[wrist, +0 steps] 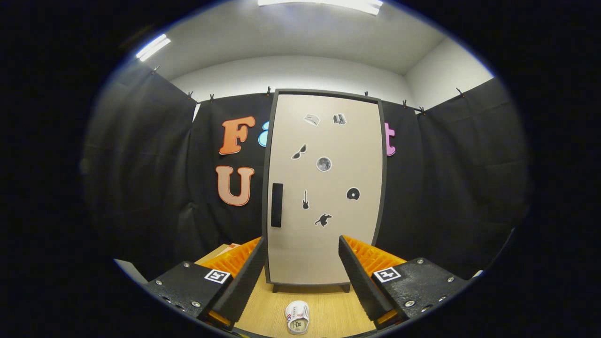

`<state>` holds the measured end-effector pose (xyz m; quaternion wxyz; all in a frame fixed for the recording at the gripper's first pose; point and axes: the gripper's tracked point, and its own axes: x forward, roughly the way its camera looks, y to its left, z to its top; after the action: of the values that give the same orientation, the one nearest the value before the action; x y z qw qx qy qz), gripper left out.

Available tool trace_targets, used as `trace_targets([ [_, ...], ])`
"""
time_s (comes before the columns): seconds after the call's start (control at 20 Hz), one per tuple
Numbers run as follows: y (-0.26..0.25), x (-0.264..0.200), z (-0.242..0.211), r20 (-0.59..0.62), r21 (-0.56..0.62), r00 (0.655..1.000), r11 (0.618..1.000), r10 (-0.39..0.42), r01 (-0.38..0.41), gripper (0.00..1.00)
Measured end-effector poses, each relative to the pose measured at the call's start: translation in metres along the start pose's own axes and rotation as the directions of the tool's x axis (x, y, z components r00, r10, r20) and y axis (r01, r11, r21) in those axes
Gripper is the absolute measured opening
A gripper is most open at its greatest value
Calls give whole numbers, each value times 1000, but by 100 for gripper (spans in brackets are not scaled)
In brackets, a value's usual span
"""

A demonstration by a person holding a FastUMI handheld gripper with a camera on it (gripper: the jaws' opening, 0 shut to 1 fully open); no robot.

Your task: Open the shoe cabinet door, grab the shoes and put them into the shoe cabinet, then close the shoe cabinet door.

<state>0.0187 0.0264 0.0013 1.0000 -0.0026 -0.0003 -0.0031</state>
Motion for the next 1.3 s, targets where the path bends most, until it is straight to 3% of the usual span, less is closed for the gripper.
trace_targets([
  [0.35,30,47,2,2,11,998,998,65,-65,95],
  [1.05,78,206,-8,-3,17,985,985,173,-173,95],
  [1.3,80,247,-14,-8,29,988,988,151,-151,95],
])
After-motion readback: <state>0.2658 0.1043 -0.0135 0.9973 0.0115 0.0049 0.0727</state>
